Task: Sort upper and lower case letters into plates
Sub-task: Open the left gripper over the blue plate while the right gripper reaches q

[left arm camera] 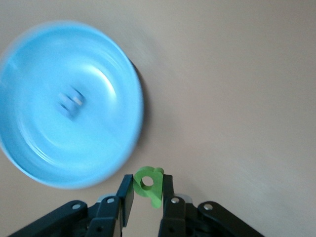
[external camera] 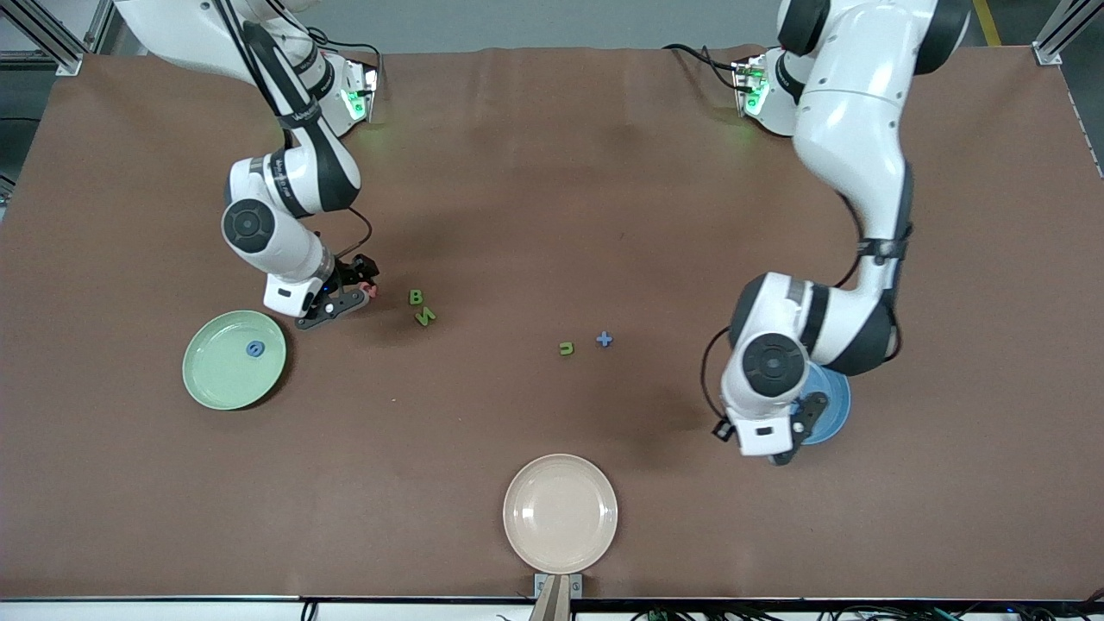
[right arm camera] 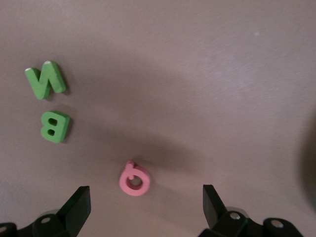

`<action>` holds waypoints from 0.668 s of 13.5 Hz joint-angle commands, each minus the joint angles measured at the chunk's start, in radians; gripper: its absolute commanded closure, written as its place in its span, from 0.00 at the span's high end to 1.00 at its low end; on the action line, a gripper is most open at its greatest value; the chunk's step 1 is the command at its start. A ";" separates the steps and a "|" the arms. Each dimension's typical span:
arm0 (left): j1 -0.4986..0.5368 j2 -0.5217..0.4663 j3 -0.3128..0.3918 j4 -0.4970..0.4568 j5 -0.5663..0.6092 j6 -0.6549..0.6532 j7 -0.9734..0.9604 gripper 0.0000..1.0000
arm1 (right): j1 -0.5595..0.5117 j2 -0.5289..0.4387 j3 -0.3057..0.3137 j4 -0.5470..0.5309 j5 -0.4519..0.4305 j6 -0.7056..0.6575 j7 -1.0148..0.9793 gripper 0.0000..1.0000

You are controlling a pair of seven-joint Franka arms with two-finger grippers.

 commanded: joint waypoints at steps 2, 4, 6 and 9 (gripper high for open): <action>0.032 -0.177 -0.009 -0.347 0.051 0.178 0.046 0.05 | 0.031 -0.035 -0.001 -0.057 0.003 0.024 0.050 1.00; 0.046 -0.185 -0.008 -0.434 0.051 0.249 0.043 0.23 | 0.029 -0.030 -0.001 -0.057 0.003 0.021 0.050 1.00; 0.077 -0.178 -0.009 -0.447 0.051 0.254 0.043 0.71 | 0.029 -0.029 -0.003 -0.057 0.003 0.024 0.049 1.00; 0.072 -0.192 -0.011 -0.442 0.051 0.251 0.032 0.99 | 0.029 -0.006 -0.003 -0.054 0.001 0.047 0.049 1.00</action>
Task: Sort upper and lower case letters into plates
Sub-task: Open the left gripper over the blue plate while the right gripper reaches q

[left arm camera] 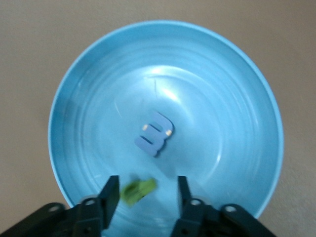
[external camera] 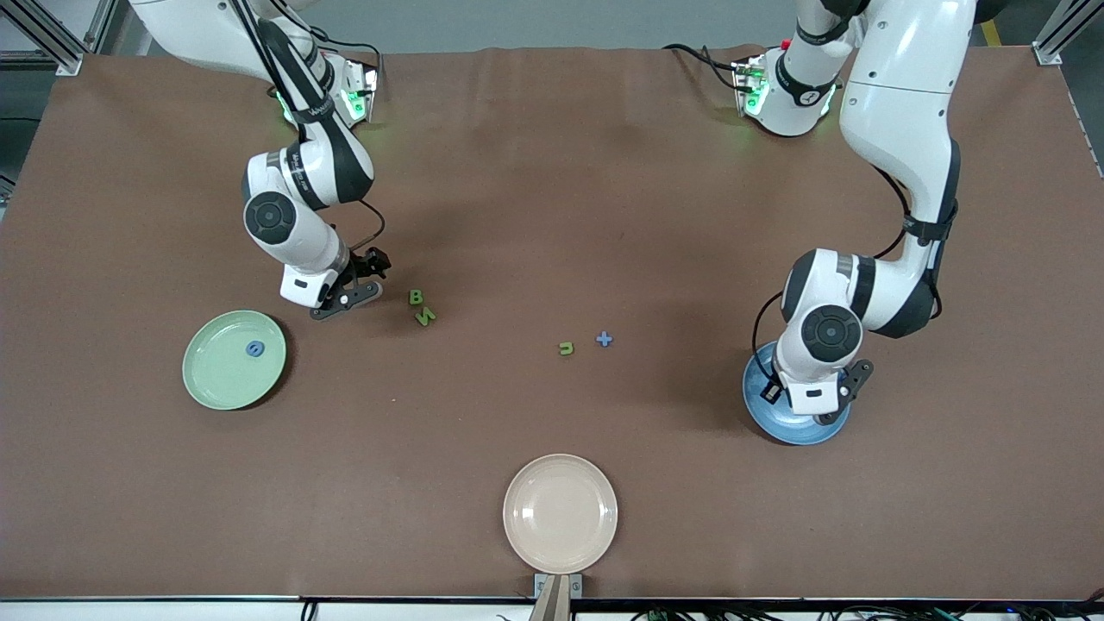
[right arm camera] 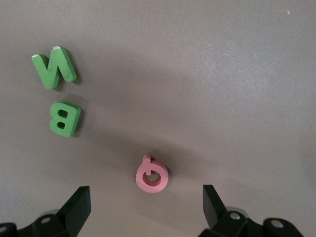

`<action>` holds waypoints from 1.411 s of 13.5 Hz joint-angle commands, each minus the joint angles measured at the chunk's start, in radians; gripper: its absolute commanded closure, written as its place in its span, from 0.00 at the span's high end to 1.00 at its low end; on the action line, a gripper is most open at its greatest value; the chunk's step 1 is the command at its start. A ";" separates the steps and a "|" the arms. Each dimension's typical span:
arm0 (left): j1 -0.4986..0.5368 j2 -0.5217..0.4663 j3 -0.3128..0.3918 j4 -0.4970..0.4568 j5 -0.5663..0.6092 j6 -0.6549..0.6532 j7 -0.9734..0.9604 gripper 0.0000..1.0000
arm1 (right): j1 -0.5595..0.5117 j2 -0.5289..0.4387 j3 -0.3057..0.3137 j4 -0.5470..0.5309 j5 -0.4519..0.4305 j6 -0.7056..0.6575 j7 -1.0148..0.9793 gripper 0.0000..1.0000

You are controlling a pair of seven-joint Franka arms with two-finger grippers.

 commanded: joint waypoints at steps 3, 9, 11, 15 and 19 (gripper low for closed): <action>-0.026 -0.089 -0.075 -0.022 0.004 -0.007 -0.114 0.99 | 0.001 0.021 -0.002 -0.025 0.001 0.058 0.012 1.00; -0.038 -0.052 -0.276 -0.027 0.004 0.055 -0.446 0.96 | -0.010 0.049 -0.003 -0.021 0.000 0.069 0.012 1.00; -0.088 -0.017 -0.293 -0.026 0.005 0.121 -0.498 0.91 | -0.004 0.050 -0.002 -0.022 0.000 0.071 0.012 0.90; -0.150 0.060 -0.295 0.056 0.007 0.139 -0.501 0.79 | -0.002 0.067 -0.002 -0.021 0.000 0.075 0.012 0.67; -0.188 0.124 -0.293 0.129 0.005 0.137 -0.515 0.70 | 0.001 0.088 -0.002 -0.021 0.000 0.107 0.012 0.66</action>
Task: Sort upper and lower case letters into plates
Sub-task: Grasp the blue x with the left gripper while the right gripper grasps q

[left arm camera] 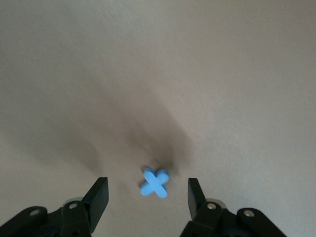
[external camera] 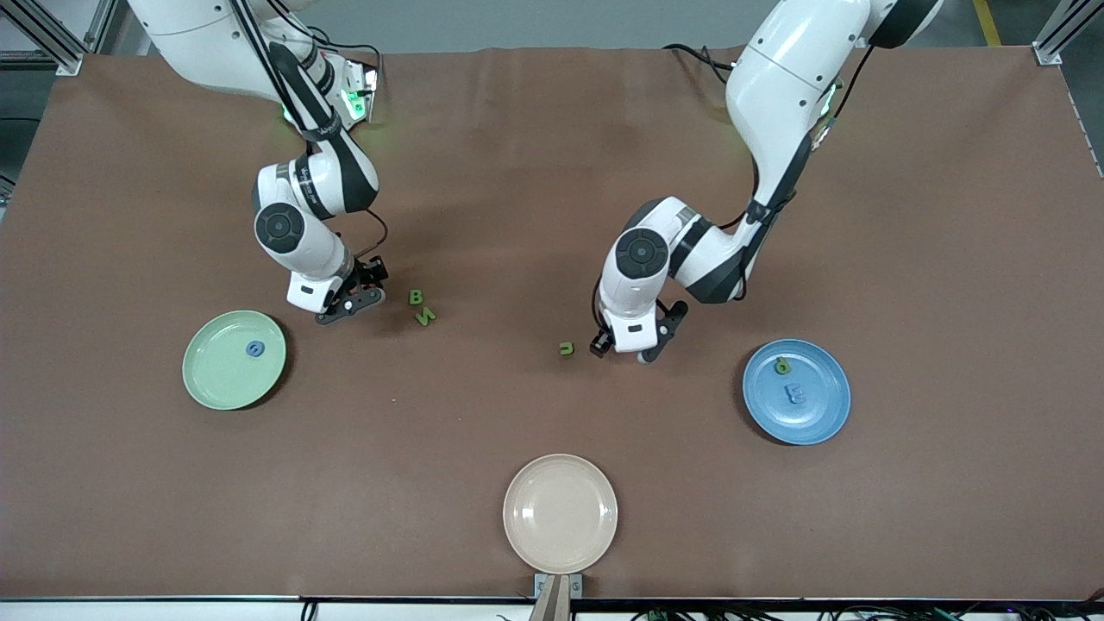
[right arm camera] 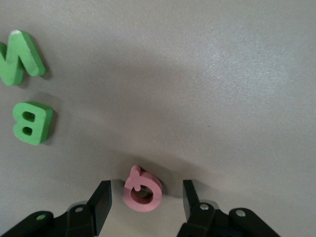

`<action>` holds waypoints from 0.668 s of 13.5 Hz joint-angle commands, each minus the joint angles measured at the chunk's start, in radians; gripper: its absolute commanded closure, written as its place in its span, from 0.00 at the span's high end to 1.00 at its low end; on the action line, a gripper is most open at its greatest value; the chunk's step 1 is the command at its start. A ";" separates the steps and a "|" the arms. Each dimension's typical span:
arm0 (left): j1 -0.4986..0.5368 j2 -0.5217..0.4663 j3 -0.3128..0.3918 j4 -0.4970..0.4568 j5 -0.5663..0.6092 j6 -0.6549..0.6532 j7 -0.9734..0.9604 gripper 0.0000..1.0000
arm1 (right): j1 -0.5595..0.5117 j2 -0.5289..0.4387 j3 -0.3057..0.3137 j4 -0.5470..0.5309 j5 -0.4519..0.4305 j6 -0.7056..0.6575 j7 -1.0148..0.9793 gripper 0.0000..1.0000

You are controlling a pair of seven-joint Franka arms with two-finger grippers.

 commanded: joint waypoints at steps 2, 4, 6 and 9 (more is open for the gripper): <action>-0.012 0.067 0.003 0.086 0.006 -0.005 -0.018 0.65 | 0.000 0.001 0.004 -0.016 0.000 0.019 0.012 0.60; -0.021 0.081 0.005 0.086 0.015 -0.005 -0.016 0.60 | 0.000 0.000 0.004 -0.016 0.000 0.018 0.012 0.51; -0.024 0.089 0.009 0.086 0.016 -0.010 -0.018 0.53 | 0.000 0.000 0.004 -0.016 0.000 0.018 0.012 0.40; -0.024 0.089 0.011 0.083 0.018 -0.043 -0.016 0.27 | 0.000 0.000 0.004 -0.016 0.000 0.018 0.012 0.25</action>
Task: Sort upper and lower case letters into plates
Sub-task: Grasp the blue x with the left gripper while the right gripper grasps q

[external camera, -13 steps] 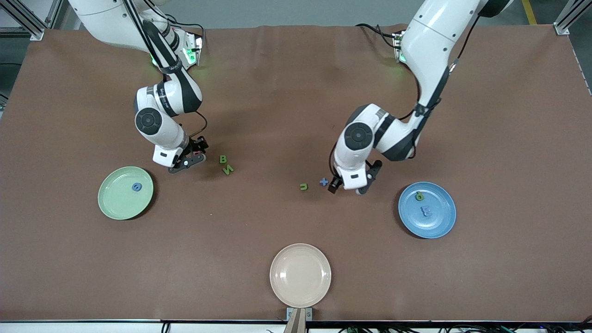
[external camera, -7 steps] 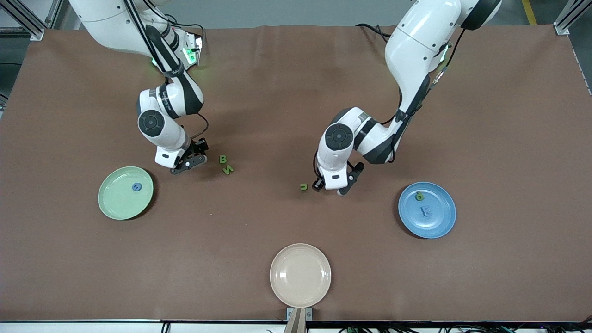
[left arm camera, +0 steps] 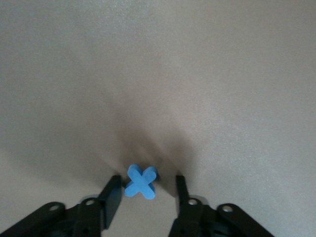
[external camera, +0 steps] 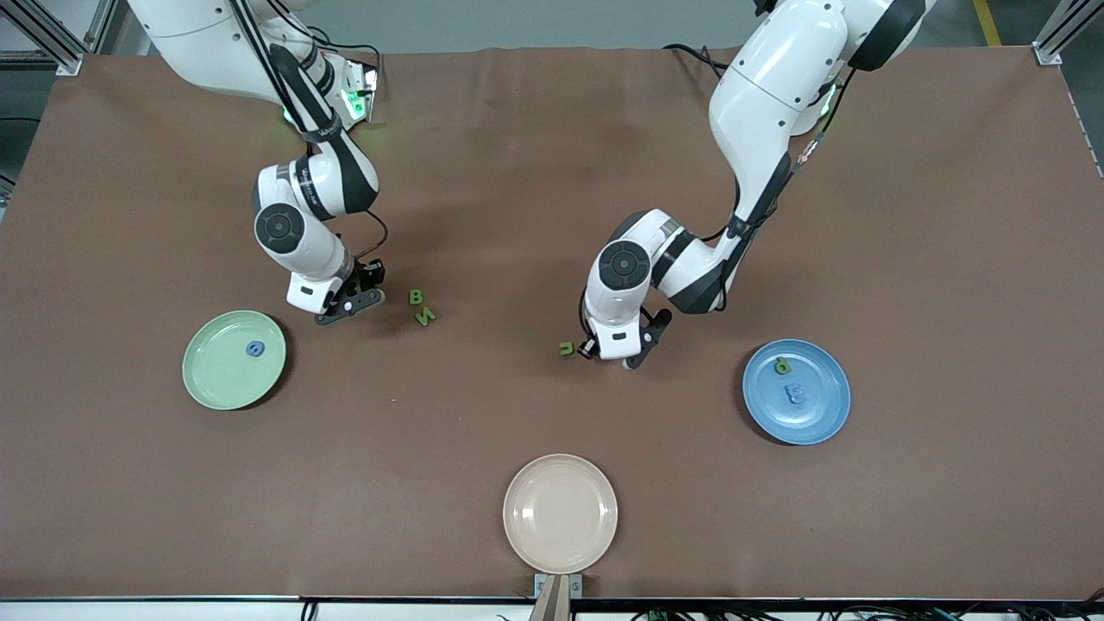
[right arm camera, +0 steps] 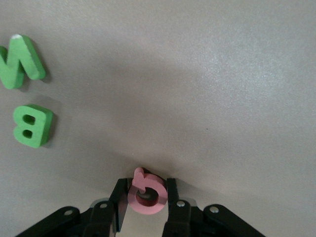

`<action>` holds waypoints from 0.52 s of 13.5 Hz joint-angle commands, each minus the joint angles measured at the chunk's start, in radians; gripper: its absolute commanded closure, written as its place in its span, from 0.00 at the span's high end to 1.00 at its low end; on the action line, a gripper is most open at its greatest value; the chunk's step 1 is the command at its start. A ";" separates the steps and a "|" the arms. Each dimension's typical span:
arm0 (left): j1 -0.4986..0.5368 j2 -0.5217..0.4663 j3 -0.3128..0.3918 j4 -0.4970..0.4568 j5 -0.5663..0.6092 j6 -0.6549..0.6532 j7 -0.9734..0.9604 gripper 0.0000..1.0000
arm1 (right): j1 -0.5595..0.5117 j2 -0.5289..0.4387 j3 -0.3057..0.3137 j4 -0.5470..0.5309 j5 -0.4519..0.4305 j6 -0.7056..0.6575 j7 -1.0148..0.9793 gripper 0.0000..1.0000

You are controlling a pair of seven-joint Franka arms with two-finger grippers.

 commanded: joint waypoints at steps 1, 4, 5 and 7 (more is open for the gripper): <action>-0.007 0.014 0.014 0.014 0.018 -0.044 -0.007 0.14 | 0.000 0.005 0.004 -0.017 -0.001 0.017 0.011 0.23; 0.001 -0.009 0.047 0.020 0.019 -0.092 0.002 0.00 | -0.005 -0.019 -0.001 -0.011 -0.004 -0.006 -0.006 0.20; 0.002 -0.025 0.072 0.030 0.021 -0.112 0.008 0.00 | -0.012 -0.047 -0.006 0.006 -0.013 -0.041 -0.019 0.20; 0.025 -0.071 0.113 0.027 0.021 -0.149 0.072 0.00 | -0.069 -0.085 -0.016 0.073 -0.014 -0.190 -0.084 0.20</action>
